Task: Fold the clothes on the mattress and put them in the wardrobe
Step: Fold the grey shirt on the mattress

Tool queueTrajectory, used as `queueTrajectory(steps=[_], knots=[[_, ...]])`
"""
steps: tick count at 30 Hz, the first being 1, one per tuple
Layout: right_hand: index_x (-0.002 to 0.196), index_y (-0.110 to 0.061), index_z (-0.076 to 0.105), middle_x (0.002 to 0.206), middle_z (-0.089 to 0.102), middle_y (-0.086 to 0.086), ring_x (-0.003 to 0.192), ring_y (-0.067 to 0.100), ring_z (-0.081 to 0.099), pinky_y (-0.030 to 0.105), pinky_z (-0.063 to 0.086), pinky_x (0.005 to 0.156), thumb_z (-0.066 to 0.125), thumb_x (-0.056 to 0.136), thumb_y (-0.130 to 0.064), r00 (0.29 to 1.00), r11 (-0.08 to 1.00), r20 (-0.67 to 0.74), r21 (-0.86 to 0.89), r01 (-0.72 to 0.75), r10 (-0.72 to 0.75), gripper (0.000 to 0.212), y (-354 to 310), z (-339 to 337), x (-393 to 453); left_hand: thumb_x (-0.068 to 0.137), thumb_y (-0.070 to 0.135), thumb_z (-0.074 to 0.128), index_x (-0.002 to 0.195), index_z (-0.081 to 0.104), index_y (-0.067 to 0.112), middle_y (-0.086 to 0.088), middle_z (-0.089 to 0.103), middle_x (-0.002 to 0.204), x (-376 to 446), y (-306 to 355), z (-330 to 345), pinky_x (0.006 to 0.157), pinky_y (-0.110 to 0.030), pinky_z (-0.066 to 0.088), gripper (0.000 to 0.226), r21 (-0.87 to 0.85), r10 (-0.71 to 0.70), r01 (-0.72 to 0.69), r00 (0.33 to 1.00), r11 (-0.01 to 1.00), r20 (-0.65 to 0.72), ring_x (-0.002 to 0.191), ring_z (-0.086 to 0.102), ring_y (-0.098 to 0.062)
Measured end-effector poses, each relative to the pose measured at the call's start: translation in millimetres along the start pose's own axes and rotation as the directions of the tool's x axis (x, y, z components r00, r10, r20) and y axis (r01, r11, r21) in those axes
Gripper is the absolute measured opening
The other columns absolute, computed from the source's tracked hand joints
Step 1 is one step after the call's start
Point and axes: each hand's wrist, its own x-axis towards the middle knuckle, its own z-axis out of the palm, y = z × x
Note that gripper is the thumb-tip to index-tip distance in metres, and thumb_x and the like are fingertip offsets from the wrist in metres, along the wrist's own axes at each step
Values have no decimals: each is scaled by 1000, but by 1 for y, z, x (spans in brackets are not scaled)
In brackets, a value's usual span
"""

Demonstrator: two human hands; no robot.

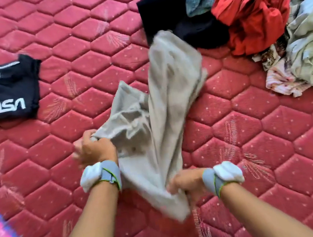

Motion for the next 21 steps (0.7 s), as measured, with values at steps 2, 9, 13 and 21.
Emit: queueTrajectory(steps=[2, 9, 13, 21], knots=[[112, -5, 59, 69, 66, 2, 60, 21, 62, 29, 47, 55, 51, 92, -21, 990, 999, 135, 20, -35, 32, 26, -1, 13, -2, 76, 14, 49, 102, 65, 25, -7, 52, 125, 5, -21, -18, 92, -42, 36, 33, -42, -9, 8, 1000, 999, -23, 116, 43, -35], [142, -21, 28, 147, 23, 18, 135, 39, 25, 52, 33, 102, 63, 79, -47, 177, 1000, -984, -20, 23, -24, 77, -37, -59, -12, 82, 37, 68, 139, 38, 10, -17, 45, 138, 29, -28, 15, 102, -41, 34, 70, -63, 279, -280, 857, 958, 433, 126, 44, -35], [149, -34, 16, 154, 6, 18, 137, 45, 20, 52, 23, 110, 73, 76, -38, 359, 992, -928, -120, -30, -102, 92, -29, -98, -9, 80, 43, 71, 128, 54, 16, -16, 61, 125, 41, -16, 32, 91, -38, 42, 58, 92, 262, -403, 735, 911, 625, 116, 55, -36], [115, -8, 59, 116, 60, 18, 100, 40, 62, 41, 48, 81, 53, 86, -11, 141, 943, -978, 103, -317, 154, 30, 52, -86, -32, 96, 19, 51, 122, 54, -7, -20, 60, 123, 87, -23, -25, 88, -27, 37, 36, -517, -75, 107, 994, 849, 83, 103, 56, -27]])
